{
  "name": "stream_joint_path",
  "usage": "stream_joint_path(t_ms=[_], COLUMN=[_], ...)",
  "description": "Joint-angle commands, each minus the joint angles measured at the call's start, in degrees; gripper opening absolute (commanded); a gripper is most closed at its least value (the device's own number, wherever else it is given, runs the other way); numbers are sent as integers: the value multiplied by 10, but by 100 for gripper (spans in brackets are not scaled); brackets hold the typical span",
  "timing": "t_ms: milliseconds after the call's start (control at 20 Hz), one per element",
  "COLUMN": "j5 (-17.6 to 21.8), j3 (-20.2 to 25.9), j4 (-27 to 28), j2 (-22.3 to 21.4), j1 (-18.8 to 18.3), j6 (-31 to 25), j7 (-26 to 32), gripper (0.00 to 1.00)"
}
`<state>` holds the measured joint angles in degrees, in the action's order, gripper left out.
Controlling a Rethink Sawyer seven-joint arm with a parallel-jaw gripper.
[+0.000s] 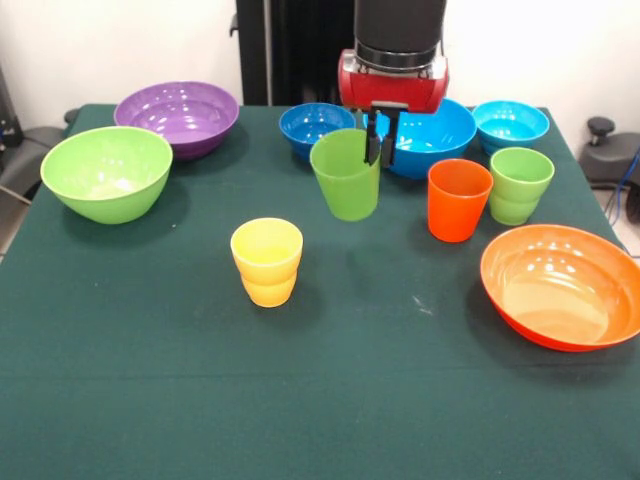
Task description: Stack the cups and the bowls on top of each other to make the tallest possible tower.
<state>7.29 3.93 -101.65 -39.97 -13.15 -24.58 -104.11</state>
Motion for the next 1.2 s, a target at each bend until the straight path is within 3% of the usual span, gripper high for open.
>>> stream_joint_path(t_ms=[50,500,1200], j5=[23,13,6], j3=[2,-16,-56], j4=[-41,-60,-47], j2=[18,15,43], j1=[6,24,58], j6=[43,70,121], j7=[-72,-88,-95], gripper=[0,0,0])
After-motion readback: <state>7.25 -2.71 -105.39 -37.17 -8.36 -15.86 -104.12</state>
